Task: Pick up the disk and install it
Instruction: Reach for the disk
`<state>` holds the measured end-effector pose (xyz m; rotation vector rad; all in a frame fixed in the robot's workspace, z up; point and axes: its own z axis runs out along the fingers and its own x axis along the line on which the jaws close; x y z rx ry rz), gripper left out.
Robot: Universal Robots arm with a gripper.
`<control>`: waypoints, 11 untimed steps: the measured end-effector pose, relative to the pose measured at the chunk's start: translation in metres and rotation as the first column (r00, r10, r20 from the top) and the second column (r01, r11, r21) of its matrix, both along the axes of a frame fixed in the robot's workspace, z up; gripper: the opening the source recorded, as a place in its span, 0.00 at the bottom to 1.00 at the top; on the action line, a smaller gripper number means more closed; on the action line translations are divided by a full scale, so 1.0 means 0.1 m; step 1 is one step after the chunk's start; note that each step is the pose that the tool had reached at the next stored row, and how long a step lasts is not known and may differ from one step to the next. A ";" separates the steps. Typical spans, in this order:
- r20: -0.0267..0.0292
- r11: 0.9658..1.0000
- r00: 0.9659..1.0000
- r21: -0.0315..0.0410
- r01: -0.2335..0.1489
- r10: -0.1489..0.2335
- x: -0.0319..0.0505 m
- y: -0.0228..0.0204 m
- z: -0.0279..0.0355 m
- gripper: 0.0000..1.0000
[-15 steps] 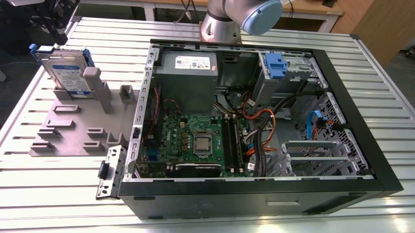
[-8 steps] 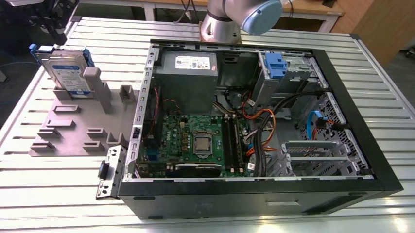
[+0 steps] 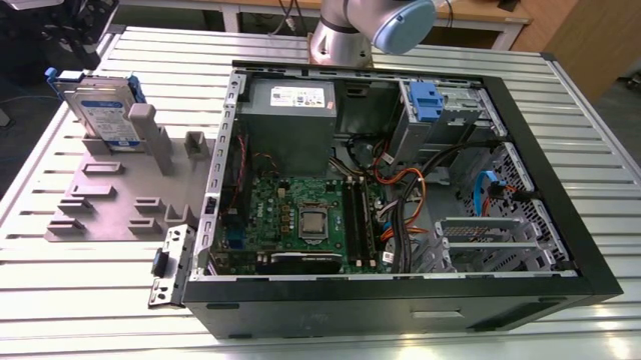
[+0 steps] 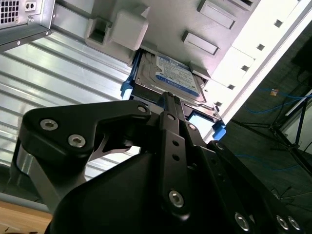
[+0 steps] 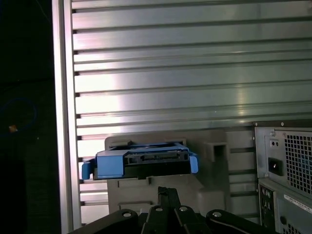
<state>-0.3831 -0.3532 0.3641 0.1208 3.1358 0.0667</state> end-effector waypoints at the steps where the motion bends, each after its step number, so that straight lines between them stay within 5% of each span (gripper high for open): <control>1: 0.000 1.000 1.000 0.000 0.000 0.000 -0.009 0.000 -0.001 0.11; 11: 0.000 1.000 1.000 0.000 0.000 0.000 -0.225 0.036 -0.014 0.11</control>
